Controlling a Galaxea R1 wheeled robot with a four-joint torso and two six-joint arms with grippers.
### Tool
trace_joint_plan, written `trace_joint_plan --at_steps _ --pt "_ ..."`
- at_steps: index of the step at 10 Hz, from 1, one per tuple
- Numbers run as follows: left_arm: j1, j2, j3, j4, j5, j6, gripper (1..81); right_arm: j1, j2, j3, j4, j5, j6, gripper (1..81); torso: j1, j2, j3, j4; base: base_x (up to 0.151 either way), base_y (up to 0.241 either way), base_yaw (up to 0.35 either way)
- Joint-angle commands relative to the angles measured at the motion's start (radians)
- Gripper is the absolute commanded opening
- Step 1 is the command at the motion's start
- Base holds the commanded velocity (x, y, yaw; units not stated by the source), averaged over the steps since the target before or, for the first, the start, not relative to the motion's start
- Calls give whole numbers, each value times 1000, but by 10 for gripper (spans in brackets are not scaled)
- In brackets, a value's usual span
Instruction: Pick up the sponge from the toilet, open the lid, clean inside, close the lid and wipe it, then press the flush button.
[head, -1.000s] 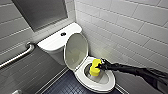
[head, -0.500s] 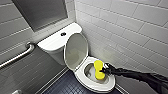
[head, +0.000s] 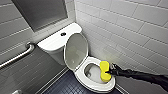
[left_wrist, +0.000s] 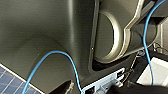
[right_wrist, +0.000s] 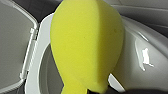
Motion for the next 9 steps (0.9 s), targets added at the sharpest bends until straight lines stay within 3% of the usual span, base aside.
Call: trace_joint_plan --at_steps 1,5,9 --pt "36 -16 26 1 96 4 811 45 -69 66 1 16 47 10 0 0 0 0 0 0 0" --pt "35 -3 26 4 94 6 811 -8 -239 304 0 35 96 10 0 0 0 0 0 0 0" --pt "35 1 26 6 88 7 811 -143 -403 509 0 135 125 10 0 0 0 0 0 0 0"
